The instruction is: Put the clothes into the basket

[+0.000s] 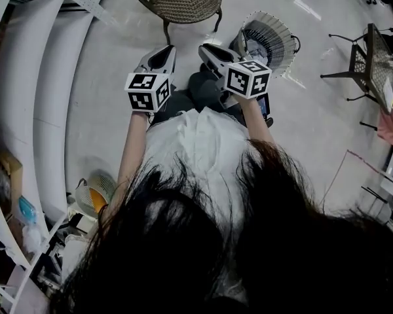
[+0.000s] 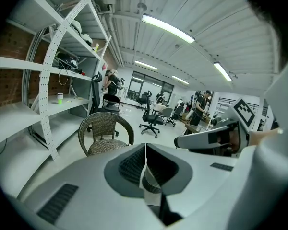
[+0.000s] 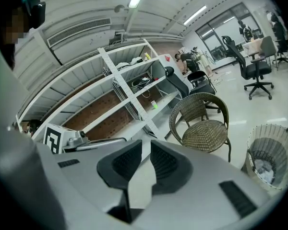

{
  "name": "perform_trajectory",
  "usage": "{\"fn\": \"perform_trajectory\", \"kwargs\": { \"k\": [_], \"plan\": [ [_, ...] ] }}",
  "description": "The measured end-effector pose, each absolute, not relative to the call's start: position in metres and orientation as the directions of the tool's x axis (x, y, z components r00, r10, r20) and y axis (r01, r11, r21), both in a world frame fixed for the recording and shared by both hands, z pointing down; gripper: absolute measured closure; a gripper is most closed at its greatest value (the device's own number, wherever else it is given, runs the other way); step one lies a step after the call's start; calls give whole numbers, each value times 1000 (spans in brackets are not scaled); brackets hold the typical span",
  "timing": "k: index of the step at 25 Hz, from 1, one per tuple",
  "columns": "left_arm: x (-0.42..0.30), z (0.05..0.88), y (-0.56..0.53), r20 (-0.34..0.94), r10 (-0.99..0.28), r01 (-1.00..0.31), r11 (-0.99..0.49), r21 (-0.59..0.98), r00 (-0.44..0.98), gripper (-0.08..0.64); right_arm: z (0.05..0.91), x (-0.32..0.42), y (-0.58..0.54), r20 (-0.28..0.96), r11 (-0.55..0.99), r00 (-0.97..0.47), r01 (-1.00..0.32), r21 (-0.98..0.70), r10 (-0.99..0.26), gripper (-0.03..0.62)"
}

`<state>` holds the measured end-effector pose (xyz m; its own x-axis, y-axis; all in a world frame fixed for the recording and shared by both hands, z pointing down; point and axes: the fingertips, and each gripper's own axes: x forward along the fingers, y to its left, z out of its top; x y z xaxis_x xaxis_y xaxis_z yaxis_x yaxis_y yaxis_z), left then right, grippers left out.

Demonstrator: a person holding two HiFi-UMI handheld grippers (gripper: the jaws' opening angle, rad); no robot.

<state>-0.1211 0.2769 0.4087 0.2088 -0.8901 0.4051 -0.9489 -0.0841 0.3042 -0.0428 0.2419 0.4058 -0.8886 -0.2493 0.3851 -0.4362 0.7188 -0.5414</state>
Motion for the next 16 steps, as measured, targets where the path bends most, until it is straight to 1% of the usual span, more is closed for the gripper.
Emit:
{"fn": "perform_trajectory", "kwargs": {
  "k": [16],
  "plan": [
    [-117,415,272,419,-881,-951,-97,294,219,538,416,-50,248,410,743,-888,-418,-523,-211,525]
  ]
}}
